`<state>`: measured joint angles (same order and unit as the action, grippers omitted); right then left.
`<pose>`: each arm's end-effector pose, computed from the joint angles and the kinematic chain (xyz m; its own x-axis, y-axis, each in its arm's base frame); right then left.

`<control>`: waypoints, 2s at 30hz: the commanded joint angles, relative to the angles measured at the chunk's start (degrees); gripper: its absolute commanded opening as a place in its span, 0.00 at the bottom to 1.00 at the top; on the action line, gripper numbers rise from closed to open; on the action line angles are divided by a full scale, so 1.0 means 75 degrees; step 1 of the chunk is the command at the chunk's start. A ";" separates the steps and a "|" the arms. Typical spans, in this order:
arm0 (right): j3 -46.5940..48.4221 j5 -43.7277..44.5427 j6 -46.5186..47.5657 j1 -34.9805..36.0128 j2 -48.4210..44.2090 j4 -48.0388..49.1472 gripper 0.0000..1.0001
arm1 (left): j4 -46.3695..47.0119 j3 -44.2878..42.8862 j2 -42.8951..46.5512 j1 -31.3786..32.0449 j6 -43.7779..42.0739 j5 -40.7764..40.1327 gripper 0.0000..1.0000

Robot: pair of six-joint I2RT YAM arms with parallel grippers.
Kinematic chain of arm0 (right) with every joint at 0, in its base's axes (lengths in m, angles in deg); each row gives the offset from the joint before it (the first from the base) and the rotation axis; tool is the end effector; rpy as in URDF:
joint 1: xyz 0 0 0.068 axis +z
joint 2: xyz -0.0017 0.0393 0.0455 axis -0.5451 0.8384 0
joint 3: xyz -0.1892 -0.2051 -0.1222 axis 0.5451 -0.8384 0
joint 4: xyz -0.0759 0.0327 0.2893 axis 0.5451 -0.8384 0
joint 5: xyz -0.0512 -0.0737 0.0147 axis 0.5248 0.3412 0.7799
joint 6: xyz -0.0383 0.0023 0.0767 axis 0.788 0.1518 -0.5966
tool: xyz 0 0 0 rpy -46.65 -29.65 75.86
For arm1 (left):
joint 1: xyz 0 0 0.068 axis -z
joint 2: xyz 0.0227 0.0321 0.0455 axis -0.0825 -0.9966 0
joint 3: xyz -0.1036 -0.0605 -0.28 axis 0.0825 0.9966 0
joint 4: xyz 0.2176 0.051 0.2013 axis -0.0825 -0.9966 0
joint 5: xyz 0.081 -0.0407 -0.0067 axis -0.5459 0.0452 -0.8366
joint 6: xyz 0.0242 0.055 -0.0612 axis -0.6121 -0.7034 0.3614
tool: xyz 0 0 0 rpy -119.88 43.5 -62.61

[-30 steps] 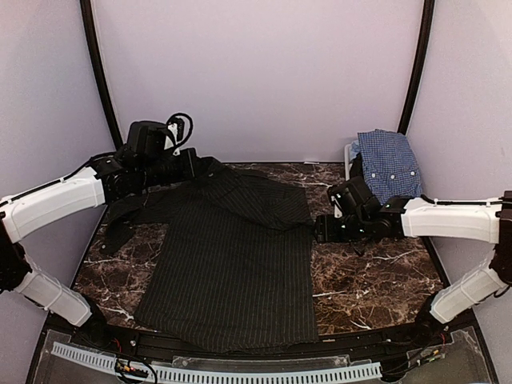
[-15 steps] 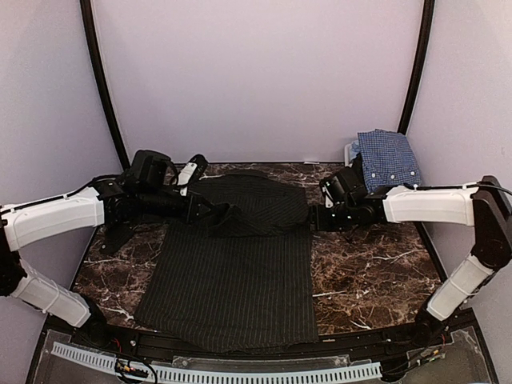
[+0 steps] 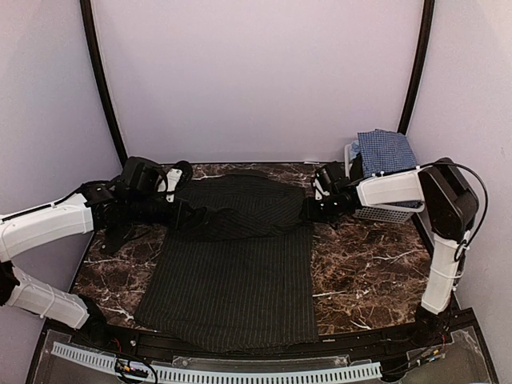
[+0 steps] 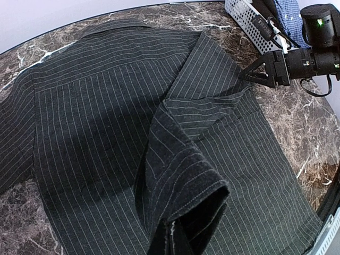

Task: Fold and stack the long sleeve shirts
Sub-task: Move the flattened shirt to the center of the board, then pick up the flattened shirt from the center of the board.

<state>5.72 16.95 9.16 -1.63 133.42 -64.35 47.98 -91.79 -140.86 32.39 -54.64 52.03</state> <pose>0.3996 0.2448 0.1373 -0.8344 0.0612 -0.5477 -0.1383 0.9388 0.3155 0.2639 -0.2053 0.2796 -0.5908 0.1448 -0.7937 0.5131 0.8266 -0.2311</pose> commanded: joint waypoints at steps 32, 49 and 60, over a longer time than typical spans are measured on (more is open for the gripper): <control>0.3082 -0.0501 0.0781 -0.1037 0.1167 -0.1338 0.46 | 0.0092 -0.4356 -0.3533 -0.0157 -0.1577 -0.1274 0.00; -0.1797 0.0062 -0.0629 0.0334 -0.2915 -0.1216 0.51 | -0.0333 -0.4223 -0.3011 -0.0157 -0.1101 0.0111 0.00; -0.3975 0.0532 -0.2705 0.2039 -0.4563 -0.1657 0.50 | -0.0302 -0.3962 -0.2757 -0.0157 -0.1032 0.0259 0.00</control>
<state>-20.01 19.07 -3.95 10.50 101.75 -74.96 46.21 -122.54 -164.29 31.47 -63.12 52.84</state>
